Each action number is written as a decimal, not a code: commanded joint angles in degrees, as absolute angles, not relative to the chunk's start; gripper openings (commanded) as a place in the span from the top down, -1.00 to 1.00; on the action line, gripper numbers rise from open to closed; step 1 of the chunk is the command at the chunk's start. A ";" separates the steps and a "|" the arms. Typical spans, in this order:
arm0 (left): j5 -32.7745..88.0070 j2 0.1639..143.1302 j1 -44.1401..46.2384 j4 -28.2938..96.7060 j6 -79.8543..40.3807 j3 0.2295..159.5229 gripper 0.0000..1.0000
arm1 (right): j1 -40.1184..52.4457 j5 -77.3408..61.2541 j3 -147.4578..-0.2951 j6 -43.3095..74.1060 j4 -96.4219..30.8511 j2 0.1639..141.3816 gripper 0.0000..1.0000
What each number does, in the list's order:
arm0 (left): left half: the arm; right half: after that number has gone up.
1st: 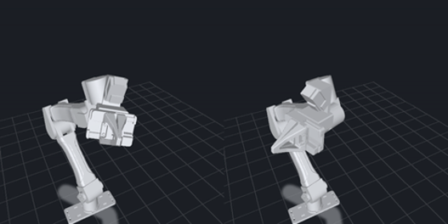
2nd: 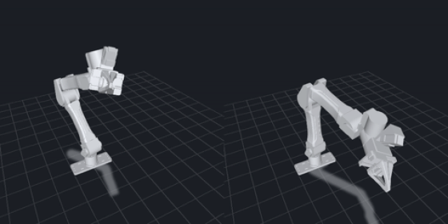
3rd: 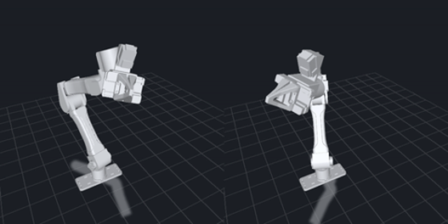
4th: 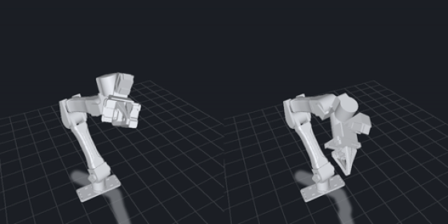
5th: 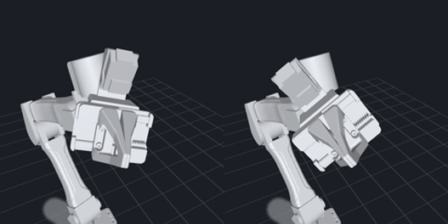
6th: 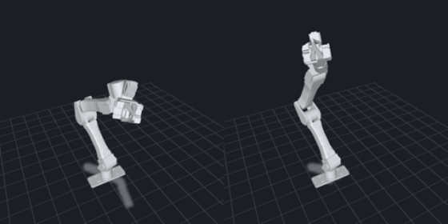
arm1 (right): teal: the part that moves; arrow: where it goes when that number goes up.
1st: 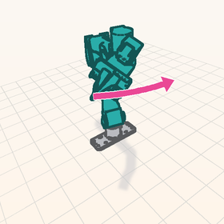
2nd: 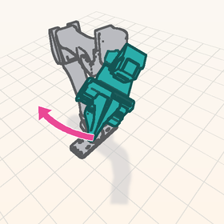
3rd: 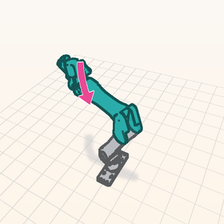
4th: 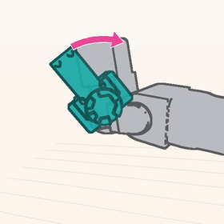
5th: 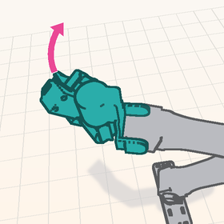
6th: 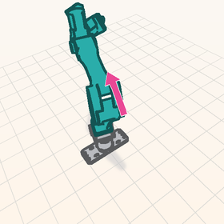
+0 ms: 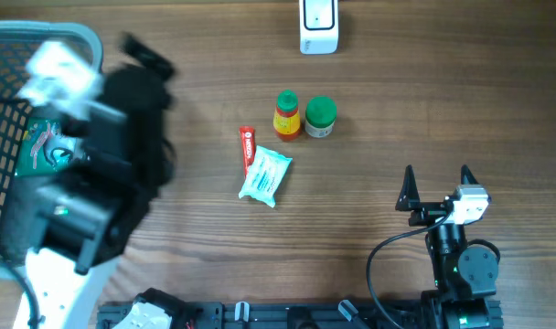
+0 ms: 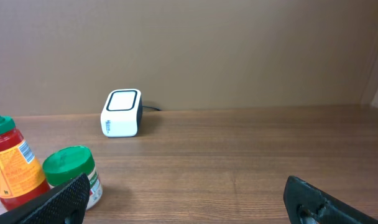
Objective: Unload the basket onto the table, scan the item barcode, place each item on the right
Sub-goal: 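Return the left gripper to the basket and grasp the green 3M pack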
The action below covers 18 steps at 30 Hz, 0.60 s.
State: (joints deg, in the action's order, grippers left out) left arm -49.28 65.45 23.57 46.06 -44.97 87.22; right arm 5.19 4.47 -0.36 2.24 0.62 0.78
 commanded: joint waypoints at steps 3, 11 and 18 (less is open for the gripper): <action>-37.32 65.01 2.44 46.17 -46.24 90.04 -1.00 | 5.41 3.75 -0.30 1.61 0.75 0.43 -0.99; -11.40 74.02 -28.23 57.71 -57.89 90.02 -1.00 | 5.41 3.75 -0.30 1.61 0.75 0.43 -1.00; 5.13 88.88 -37.85 59.61 -50.04 90.02 -1.00 | 5.41 3.75 -0.30 1.63 0.75 0.43 -0.99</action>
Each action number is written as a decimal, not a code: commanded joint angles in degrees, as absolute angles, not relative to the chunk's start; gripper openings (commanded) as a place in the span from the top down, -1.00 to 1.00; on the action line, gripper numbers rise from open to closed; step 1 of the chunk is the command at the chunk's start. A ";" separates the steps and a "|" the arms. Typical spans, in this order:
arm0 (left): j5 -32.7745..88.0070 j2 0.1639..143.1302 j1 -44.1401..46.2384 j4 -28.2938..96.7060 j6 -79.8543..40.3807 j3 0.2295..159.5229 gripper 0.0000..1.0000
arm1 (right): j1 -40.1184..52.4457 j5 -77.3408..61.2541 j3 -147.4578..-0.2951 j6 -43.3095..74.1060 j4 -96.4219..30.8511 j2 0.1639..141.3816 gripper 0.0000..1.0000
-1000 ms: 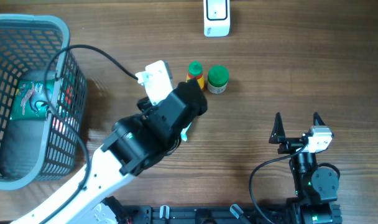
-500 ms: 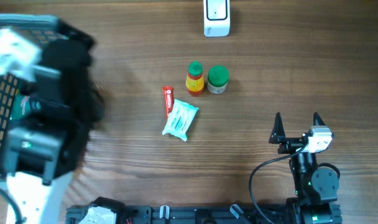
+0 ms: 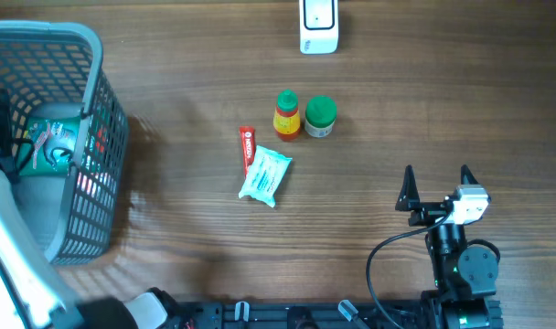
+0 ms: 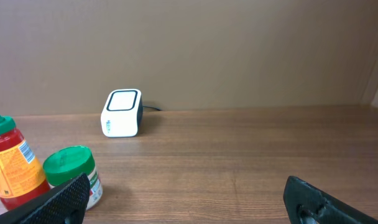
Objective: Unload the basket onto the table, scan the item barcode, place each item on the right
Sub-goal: 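Return the left gripper to the basket and grasp the green 3M pack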
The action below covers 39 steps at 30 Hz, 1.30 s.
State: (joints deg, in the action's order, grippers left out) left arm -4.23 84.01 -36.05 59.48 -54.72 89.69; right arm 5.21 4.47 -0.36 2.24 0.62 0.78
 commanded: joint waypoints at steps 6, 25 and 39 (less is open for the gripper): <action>5.76 97.58 -37.78 59.81 -48.23 89.89 -1.00 | 5.41 3.75 -0.30 1.61 0.75 0.43 -0.99; 0.97 99.35 -38.37 44.91 -47.07 71.02 -1.00 | 5.41 3.75 -0.30 1.58 0.75 0.43 -0.99; 3.62 100.64 -38.37 28.34 -45.45 61.71 -1.00 | 5.41 3.77 -0.30 1.61 0.75 0.43 -1.00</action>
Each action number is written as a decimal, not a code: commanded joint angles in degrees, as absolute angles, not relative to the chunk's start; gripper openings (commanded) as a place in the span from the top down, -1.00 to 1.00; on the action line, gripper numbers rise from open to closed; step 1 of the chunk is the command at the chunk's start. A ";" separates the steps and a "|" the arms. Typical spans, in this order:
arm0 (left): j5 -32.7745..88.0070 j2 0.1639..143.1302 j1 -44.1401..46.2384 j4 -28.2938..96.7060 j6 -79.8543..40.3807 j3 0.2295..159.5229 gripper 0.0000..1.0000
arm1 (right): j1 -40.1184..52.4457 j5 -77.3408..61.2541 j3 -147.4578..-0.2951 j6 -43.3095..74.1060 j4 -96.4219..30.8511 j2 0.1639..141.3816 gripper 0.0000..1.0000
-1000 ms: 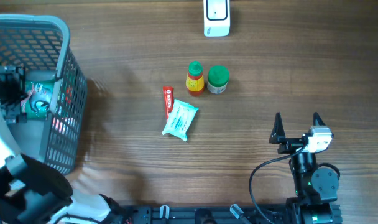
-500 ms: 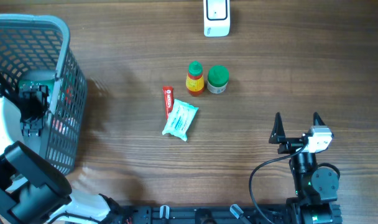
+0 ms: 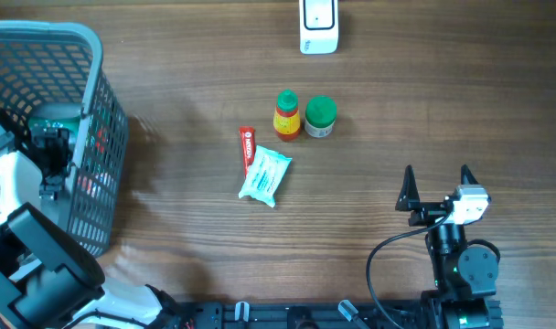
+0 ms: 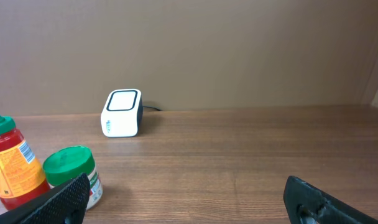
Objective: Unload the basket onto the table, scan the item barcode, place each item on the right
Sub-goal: 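Return the left gripper to the basket and grasp the green 3M pack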
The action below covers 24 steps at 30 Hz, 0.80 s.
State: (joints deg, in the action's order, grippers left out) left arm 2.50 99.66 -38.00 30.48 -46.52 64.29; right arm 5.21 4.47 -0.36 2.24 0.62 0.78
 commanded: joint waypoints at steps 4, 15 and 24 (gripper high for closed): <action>4.03 100.64 -38.37 23.00 -48.36 57.01 -0.93 | 5.41 3.75 -0.30 1.61 0.75 0.43 -0.99; 10.55 100.64 -38.37 12.29 -48.62 54.65 -0.11 | 5.41 3.75 -0.30 1.61 0.75 0.43 -0.99; 10.66 93.62 -38.44 9.58 -48.14 54.76 0.92 | 5.41 3.75 -0.30 1.61 0.75 0.43 -0.99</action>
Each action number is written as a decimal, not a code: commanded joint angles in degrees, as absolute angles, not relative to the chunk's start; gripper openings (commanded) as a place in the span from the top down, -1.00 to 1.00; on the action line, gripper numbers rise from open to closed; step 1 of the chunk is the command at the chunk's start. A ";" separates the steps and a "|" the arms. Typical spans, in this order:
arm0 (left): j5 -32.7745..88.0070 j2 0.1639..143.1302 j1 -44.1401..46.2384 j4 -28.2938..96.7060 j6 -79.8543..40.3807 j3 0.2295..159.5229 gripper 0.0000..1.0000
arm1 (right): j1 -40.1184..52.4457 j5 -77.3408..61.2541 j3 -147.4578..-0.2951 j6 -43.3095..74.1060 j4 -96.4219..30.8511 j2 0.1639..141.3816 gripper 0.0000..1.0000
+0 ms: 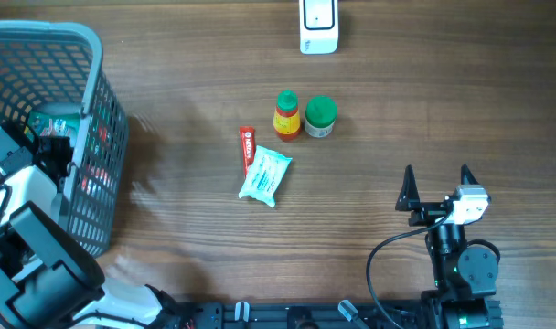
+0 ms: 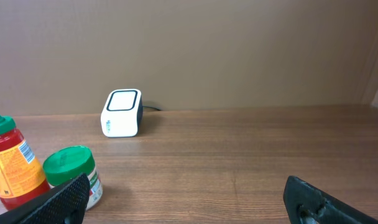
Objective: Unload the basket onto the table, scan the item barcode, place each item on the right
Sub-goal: 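Return the left gripper to the basket and grasp the green 3M pack, then lift the green 3M pack out and carry it toward the scanner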
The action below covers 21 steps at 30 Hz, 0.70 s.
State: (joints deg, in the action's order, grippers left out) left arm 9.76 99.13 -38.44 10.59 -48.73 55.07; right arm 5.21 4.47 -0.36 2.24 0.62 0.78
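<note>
The white barcode scanner stands at the table's far edge, also visible as the scanner in the right wrist view. Mid-table are a red sauce bottle, a green-lidded jar, a red tube and a pale blue wipes pack. My left gripper reaches into the grey basket, just below a green packet; its jaws are too dark to read. My right gripper rests open and empty at the near right.
The basket fills the left side and holds several packets behind its mesh. In the right wrist view the bottle and jar stand left of my open right gripper. A brown wall backs the table.
My left arm has shifted slightly inside the basket, its wrist now a little higher and further left. The right arm and the items on the table have not moved.
My left arm was a blur over the basket's right side. Then it was almost out of view at the left edge, with the basket uncovered. After that its gripper was inside the basket by the green packet, where it stays. The right arm stayed still.
</note>
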 commanded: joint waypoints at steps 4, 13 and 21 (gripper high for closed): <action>10.68 85.03 -38.44 9.74 -48.14 54.76 0.92 | 5.41 3.77 -0.30 1.58 0.75 0.43 -1.00; 16.05 63.26 -38.37 11.29 -48.45 54.76 0.92 | 5.41 3.75 -0.30 1.61 0.75 0.43 -0.99; 16.08 45.93 -38.37 5.21 -51.81 54.76 0.92 | 5.41 3.75 -0.30 1.61 0.75 0.43 -0.99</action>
State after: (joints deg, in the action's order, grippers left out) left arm 14.28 51.77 -38.41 6.79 -48.77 54.68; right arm 5.21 4.47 -0.36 2.24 0.62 0.78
